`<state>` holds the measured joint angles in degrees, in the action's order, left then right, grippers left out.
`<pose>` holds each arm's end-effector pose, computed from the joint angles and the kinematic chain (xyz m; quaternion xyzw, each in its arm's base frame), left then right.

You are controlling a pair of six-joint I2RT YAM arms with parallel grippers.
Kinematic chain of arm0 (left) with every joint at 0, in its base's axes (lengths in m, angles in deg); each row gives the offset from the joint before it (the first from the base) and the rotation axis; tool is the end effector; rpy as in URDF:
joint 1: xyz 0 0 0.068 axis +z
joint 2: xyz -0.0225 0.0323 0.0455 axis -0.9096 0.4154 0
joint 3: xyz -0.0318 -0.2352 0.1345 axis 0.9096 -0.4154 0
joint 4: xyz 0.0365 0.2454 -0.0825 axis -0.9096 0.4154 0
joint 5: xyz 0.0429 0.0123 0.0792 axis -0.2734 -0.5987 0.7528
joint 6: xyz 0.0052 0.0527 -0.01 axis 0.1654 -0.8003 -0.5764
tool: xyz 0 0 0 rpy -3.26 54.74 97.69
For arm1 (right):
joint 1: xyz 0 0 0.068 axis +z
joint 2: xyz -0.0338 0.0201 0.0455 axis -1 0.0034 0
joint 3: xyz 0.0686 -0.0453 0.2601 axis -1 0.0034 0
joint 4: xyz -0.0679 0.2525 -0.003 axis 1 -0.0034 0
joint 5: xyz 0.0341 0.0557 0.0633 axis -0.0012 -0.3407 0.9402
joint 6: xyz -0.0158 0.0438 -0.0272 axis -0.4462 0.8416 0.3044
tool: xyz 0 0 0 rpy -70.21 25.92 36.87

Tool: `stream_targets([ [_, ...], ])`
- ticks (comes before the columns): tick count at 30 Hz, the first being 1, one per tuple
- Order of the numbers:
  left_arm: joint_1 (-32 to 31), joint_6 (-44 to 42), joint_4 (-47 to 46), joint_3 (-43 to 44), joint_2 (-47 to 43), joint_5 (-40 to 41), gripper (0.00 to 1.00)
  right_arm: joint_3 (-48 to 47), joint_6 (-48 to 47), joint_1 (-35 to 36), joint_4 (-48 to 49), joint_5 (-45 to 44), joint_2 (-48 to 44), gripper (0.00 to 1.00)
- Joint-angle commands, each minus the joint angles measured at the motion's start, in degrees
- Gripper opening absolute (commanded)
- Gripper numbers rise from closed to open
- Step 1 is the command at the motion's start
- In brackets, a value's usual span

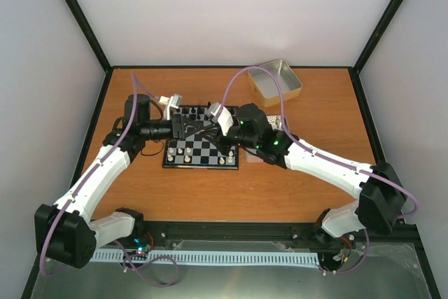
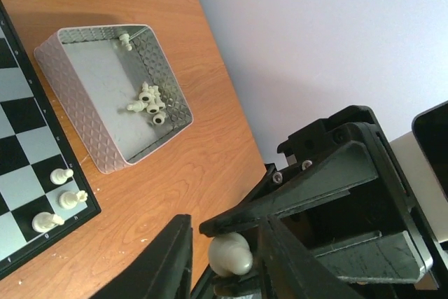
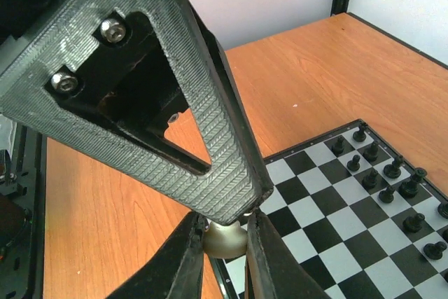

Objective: Set up the chess pieces on the board
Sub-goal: Place the chess piece on the chessboard.

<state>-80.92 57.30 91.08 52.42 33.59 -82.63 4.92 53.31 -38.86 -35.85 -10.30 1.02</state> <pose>0.2225 -0.0914 0.3011 0.0753 0.8044 -0.5464 0.2208 0.2006 0.2630 0.3050 -0.4255 0.7054 0.3445 0.4502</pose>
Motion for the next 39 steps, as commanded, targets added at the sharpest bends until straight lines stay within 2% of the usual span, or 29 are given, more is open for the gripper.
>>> stream_targets([
  [1, 0.17, 1.33, -3.96, 0.05, -0.15, -1.79, 0.24, -2.07, -0.96, 0.48, 0.46, 1.61, 0.57, 0.15],
  [6, 0.17, 1.11, -4.01, -0.61, -0.45, -1.97, 0.09, -2.47, -0.01, 0.48, 0.43, 1.28, 1.22, 0.15],
  [9, 0.17, 0.42, -3.42, -0.72, -0.74, -2.15, 0.05, -3.34, 0.93, 0.48, -0.46, 0.99, 1.91, 0.17],
  [13, 0.17, -2.32, -0.21, 0.22, -0.86, 0.65, 0.04, -3.59, 3.49, 0.48, -1.81, -1.04, 2.30, 0.32],
  [17, 0.17, -6.35, 4.69, 1.34, -0.94, 9.36, 0.04, -1.24, 6.46, 0.42, -1.89, -4.56, 1.12, 0.55],
  [21, 0.17, -9.87, 8.04, 1.25, -0.34, 22.41, 0.04, 1.95, 7.59, 0.39, -2.72, -6.22, -1.26, 0.61],
  [26, -0.81, -11.29, 6.60, -1.36, 1.50, 31.32, 0.04, 5.35, 9.22, 0.34, -4.47, -10.18, -3.86, 0.63],
  [32, -7.88, -10.24, 6.39, -1.25, 8.80, 44.48, 0.04, 7.38, 12.20, 0.26, -5.51, -18.07, -5.40, 0.64],
  [39, -11.36, -11.17, 3.42, -1.88, 16.79, 46.87, 0.05, 8.52, 14.34, -0.31, -5.79, -20.43, -5.50, 0.64],
])
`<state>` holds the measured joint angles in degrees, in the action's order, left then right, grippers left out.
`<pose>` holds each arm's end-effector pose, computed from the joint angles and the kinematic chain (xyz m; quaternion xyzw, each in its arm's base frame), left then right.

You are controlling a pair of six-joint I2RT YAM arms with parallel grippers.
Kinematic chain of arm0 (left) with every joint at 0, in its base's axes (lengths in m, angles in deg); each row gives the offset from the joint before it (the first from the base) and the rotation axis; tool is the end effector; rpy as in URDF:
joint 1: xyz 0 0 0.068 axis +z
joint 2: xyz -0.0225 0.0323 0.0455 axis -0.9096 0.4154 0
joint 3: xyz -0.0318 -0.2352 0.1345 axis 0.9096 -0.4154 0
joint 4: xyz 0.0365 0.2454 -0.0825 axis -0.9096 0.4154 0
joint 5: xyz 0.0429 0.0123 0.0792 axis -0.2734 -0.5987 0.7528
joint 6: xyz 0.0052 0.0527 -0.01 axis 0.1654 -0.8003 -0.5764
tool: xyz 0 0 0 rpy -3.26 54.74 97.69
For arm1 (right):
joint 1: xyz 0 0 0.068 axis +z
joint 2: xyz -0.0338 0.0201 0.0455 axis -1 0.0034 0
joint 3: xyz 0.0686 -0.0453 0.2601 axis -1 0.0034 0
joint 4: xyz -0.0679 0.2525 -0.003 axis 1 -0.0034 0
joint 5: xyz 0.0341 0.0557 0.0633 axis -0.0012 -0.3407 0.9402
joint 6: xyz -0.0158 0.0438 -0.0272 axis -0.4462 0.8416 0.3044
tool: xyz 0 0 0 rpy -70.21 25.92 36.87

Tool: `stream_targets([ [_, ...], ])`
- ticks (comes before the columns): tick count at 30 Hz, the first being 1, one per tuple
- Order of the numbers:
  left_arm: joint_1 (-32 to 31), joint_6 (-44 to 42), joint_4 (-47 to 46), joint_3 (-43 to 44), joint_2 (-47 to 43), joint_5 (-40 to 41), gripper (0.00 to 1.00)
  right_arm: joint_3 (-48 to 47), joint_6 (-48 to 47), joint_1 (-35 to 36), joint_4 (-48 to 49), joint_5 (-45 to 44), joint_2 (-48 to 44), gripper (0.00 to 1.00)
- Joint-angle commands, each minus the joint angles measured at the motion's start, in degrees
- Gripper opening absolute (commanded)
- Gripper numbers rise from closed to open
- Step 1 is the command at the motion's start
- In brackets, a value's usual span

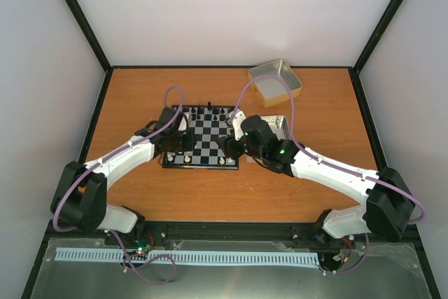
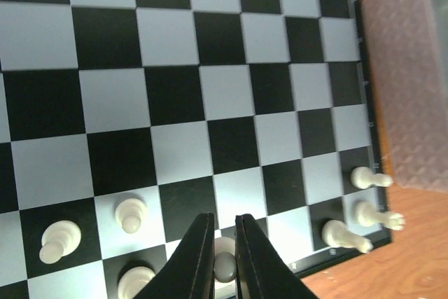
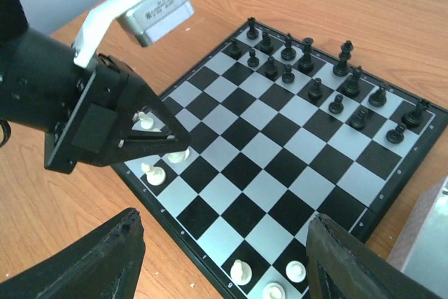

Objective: Set up the chess pieces on the board
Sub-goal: Place the chess piece on the chessboard.

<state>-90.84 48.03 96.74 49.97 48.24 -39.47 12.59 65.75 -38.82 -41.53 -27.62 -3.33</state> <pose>0.2448 -0.1235 0.2093 0.0117 0.9470 -0.2160 0.2376 0.1910 0.2346 0.2707 -0.2842 0.8220 0.2528 0.4238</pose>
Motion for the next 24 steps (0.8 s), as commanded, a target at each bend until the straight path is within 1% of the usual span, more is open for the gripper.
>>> stream_targets([
  [1, -1.84, -1.95, -2.18, 0.92, 3.09, 4.20, 0.05, 0.92, 1.90, -0.36, -0.19, -3.11, -1.03, 0.64],
  [7, -2.21, -0.69, -3.87, 0.50, 6.39, 6.10, 0.05, 1.03, 1.90, -0.77, -0.46, -3.47, -0.69, 0.64],
  [14, -2.19, -1.35, -4.93, 1.04, 10.36, 3.56, 0.06, 0.98, 1.91, -0.97, -0.88, -3.62, -0.33, 0.64],
  [19, -2.21, -1.93, -5.27, 0.74, 11.21, 2.82, 0.09, 1.20, 2.23, -1.06, -0.93, -3.77, -0.35, 0.64],
  [24, -2.21, -2.48, -4.78, 1.31, 11.71, 2.62, 0.16, 1.21, 1.82, -1.15, -1.01, -1.13, -0.28, 0.64],
])
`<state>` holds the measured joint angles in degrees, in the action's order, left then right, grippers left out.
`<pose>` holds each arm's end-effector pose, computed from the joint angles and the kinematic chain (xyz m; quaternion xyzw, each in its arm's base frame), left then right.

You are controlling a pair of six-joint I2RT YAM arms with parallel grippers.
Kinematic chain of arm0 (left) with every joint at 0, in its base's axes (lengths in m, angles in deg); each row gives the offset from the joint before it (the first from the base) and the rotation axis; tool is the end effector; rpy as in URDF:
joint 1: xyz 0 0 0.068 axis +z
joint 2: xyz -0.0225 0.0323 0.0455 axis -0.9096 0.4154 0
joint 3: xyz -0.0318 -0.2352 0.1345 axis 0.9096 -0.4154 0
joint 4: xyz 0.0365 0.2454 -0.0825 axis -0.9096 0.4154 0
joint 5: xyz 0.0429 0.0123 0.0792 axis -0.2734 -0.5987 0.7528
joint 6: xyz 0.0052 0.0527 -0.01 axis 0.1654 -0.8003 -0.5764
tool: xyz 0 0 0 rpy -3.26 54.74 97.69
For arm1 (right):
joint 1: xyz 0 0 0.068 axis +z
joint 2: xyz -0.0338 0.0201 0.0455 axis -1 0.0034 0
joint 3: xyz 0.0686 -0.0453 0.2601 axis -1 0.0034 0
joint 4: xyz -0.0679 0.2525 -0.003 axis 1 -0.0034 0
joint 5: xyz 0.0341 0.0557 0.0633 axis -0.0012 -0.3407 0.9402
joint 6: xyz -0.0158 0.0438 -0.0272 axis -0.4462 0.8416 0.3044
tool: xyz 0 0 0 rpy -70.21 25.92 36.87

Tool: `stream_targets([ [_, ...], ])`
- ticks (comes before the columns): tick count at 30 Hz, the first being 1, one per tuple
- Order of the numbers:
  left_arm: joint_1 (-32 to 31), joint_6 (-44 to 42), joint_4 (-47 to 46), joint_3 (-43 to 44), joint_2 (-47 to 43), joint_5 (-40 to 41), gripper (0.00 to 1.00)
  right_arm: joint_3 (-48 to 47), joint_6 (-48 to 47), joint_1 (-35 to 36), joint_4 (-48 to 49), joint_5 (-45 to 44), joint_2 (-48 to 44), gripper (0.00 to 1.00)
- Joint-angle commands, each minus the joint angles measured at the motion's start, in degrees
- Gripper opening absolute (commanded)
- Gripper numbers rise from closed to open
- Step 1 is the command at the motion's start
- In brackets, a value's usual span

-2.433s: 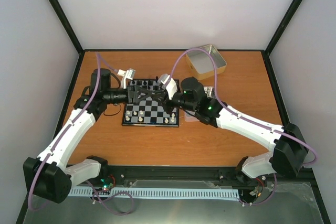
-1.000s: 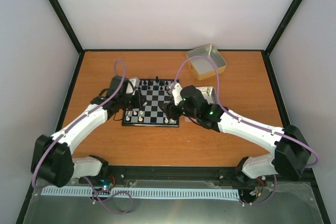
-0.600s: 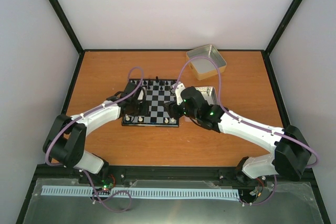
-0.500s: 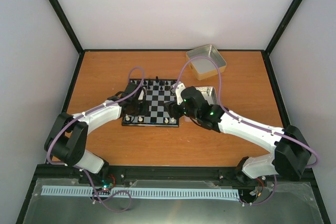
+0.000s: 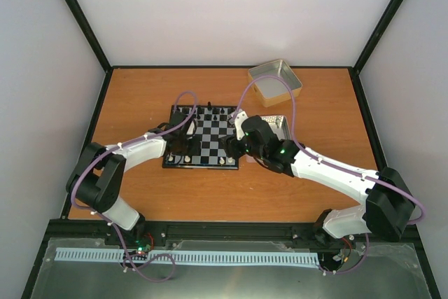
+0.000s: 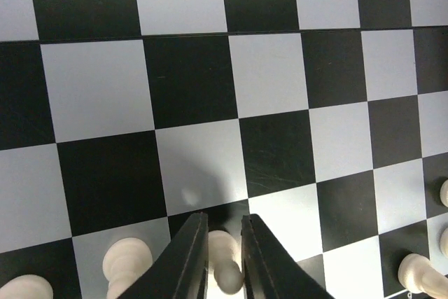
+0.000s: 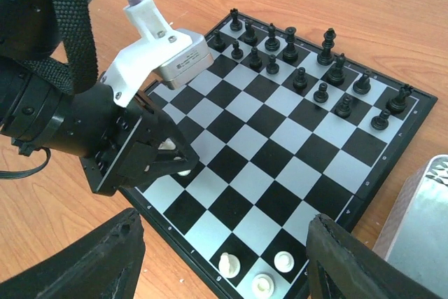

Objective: Set up the chess pieces on the board
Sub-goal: Place the chess piece on the chessboard, then pick up the chess piece from the storage box.

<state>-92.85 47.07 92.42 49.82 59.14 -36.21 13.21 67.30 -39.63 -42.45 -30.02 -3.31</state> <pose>0.2594 -0.1396 0.1623 0.0239 0.9651 -0.1699 0.1979 0.1941 0.2294 0.2655 -0.2597 0.8368 0.2335 0.4217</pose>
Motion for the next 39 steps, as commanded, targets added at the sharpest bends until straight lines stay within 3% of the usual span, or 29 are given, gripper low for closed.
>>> stream_targets([
  [1, -0.20, -1.50, -0.36, 1.59, 0.78, -0.84, 0.18, 0.51, 0.28, -0.34, -0.24, 1.35, -0.34, 0.64],
  [14, -0.20, -1.18, 3.32, 4.66, -4.81, -0.53, 0.32, -0.67, 4.19, -1.72, -2.01, -1.09, -0.77, 0.64],
  [18, -0.20, -0.82, 4.81, 5.87, -10.38, 2.57, 0.38, -2.51, 11.87, -6.08, -8.90, -7.26, 0.33, 0.63],
  [21, -0.20, -1.10, 4.90, 5.71, -15.69, 4.47, 0.43, -2.17, 17.06, -11.82, -12.87, -7.12, 1.63, 0.60],
  [25, -0.20, -2.07, 4.50, 4.74, -22.22, 6.44, 0.48, -3.14, 20.10, -17.70, -18.01, -6.56, 6.18, 0.58],
  [29, -0.20, -2.65, 3.13, 2.91, -26.76, 7.13, 0.52, -4.01, 19.14, -21.27, -15.95, -7.16, 11.68, 0.54],
  [35, -0.20, -2.90, 2.32, 1.93, -27.37, 5.90, 0.53, -11.45, 19.66, -24.07, -15.19, -12.48, 22.89, 0.45],
  [39, -0.20, -3.12, 2.95, 2.01, -26.76, 6.38, 0.53, -13.29, 19.97, -25.82, -15.23, -14.52, 26.88, 0.46],
])
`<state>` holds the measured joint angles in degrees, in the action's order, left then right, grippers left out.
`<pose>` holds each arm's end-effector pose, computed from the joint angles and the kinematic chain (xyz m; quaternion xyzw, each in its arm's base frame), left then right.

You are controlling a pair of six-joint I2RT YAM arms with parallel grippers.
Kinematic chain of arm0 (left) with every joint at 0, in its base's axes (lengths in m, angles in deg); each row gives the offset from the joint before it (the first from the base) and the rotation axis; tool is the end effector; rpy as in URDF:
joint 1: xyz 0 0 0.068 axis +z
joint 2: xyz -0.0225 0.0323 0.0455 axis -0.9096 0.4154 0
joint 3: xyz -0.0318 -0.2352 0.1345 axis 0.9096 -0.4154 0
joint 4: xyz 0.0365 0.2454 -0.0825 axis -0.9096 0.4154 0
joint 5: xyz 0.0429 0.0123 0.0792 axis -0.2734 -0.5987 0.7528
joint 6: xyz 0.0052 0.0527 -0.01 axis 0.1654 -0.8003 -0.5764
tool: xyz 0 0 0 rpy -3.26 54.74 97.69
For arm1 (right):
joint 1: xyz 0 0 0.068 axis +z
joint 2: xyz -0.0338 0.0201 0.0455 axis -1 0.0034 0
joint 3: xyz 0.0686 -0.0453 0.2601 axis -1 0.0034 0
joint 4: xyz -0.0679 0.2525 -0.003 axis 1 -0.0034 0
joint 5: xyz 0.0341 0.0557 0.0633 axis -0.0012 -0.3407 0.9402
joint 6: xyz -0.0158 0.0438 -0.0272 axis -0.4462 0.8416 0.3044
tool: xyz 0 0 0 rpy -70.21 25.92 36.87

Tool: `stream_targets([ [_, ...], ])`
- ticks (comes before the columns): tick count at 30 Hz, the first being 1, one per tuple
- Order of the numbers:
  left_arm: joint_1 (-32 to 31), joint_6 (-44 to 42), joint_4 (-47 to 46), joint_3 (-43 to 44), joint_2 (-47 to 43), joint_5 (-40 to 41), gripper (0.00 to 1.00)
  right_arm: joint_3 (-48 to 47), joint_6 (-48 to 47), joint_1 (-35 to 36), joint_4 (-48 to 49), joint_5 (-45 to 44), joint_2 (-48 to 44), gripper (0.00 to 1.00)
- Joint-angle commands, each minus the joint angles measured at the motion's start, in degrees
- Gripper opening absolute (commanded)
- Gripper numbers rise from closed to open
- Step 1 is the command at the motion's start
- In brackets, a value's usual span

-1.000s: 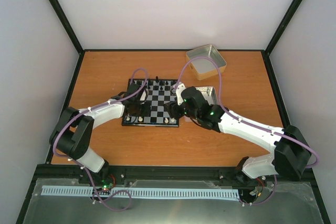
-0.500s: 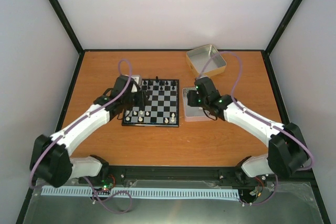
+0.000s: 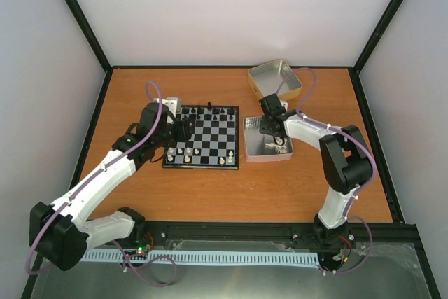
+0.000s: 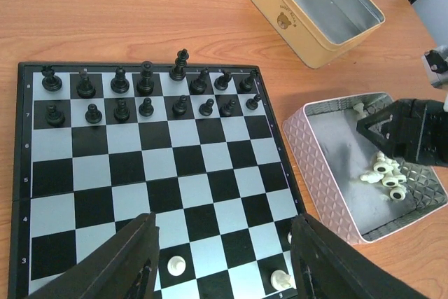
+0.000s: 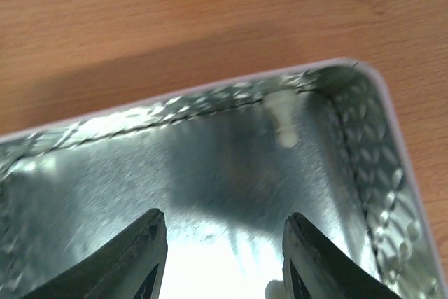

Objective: Set up the chess pieces on the board
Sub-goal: Pick up the chess piece from the storage box.

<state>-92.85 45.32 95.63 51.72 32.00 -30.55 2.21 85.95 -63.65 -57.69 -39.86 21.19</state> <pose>0.2134 -0.1118 0.2883 0.0274 0.8855 -0.2153 0.4108 0.3221 0.1490 0.1741 0.0819 0.9591 0.0242 0.2701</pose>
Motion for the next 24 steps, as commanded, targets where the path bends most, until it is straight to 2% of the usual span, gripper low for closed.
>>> stream_targets([
  [1, -0.20, -1.35, -0.46, -0.09, 0.43, 0.64, 0.53, -2.52, 1.30, -2.15, 0.04, -4.88, 3.02, 0.47],
  [10, -0.20, -1.26, -0.95, 0.42, 2.01, -0.47, 0.53, -3.43, -1.32, -4.33, 1.92, -2.72, 7.70, 0.49],
  [21, -0.20, -1.26, -0.45, 0.51, 4.50, -0.06, 0.53, -5.28, -5.07, -5.94, 3.07, -2.91, 12.11, 0.39],
  [24, -0.20, -1.26, -0.40, 0.41, 4.52, 0.15, 0.53, -5.09, -5.61, -6.28, 3.48, -3.08, 12.75, 0.33],
])
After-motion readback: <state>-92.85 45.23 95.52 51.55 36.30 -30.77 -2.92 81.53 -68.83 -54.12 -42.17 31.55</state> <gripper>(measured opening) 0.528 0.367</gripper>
